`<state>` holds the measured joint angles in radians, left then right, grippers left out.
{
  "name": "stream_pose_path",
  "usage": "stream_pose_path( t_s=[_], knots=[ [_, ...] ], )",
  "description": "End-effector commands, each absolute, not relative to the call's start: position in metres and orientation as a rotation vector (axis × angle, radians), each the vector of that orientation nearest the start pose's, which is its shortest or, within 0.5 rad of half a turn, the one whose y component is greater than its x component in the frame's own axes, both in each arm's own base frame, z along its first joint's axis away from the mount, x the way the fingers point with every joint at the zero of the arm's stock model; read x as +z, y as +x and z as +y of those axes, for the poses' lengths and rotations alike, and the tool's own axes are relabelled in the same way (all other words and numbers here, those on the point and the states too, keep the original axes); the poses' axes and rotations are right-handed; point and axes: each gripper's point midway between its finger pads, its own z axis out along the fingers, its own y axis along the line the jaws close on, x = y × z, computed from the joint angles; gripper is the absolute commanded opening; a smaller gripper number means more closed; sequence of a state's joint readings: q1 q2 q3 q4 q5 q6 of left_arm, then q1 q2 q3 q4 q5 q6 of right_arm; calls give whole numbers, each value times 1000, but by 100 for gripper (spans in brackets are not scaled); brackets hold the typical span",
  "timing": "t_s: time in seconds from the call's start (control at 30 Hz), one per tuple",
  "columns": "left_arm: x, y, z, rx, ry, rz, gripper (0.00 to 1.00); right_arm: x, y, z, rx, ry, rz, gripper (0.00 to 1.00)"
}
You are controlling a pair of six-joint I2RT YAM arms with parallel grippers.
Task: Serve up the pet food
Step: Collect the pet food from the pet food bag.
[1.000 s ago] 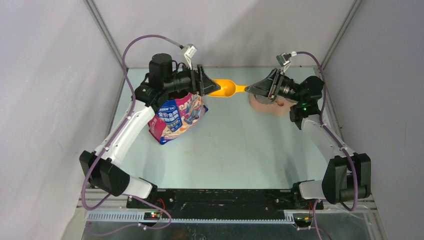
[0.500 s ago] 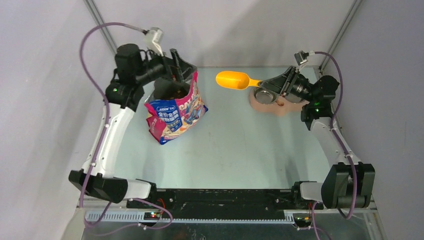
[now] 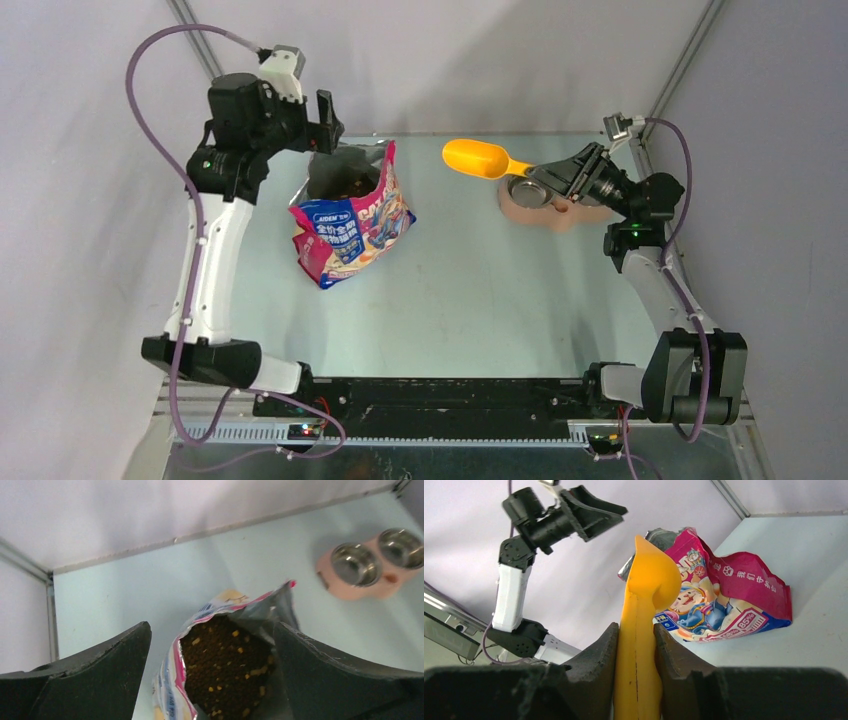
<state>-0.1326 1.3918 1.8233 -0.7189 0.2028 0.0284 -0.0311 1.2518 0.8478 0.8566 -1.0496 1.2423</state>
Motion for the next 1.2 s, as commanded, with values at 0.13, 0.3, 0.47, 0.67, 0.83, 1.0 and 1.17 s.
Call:
stream_pose_path(
  t_s=[0.13, 0.3, 0.47, 0.67, 0.83, 1.0, 1.17],
  knots=[
    [375, 396, -58, -85, 331, 1975, 100, 387, 304, 162, 1545, -204, 1456, 0],
    [362, 396, -54, -43, 378, 2018, 99, 379, 312, 160, 1535, -143, 1493, 0],
    [341, 398, -50, -6, 426, 2084, 94, 377, 313, 160, 1527, -134, 1500, 0],
    [320, 410, -49, 14, 468, 2144, 85, 377, 313, 160, 1516, -134, 1503, 0],
    [302, 420, -53, -11, 505, 2203, 78, 376, 313, 160, 1511, -136, 1505, 0],
    [295, 425, -61, -68, 535, 2242, 74, 375, 313, 160, 1507, -138, 1507, 0],
    [308, 418, -71, -162, 540, 2212, 74, 375, 314, 160, 1507, -138, 1509, 0]
  ],
)
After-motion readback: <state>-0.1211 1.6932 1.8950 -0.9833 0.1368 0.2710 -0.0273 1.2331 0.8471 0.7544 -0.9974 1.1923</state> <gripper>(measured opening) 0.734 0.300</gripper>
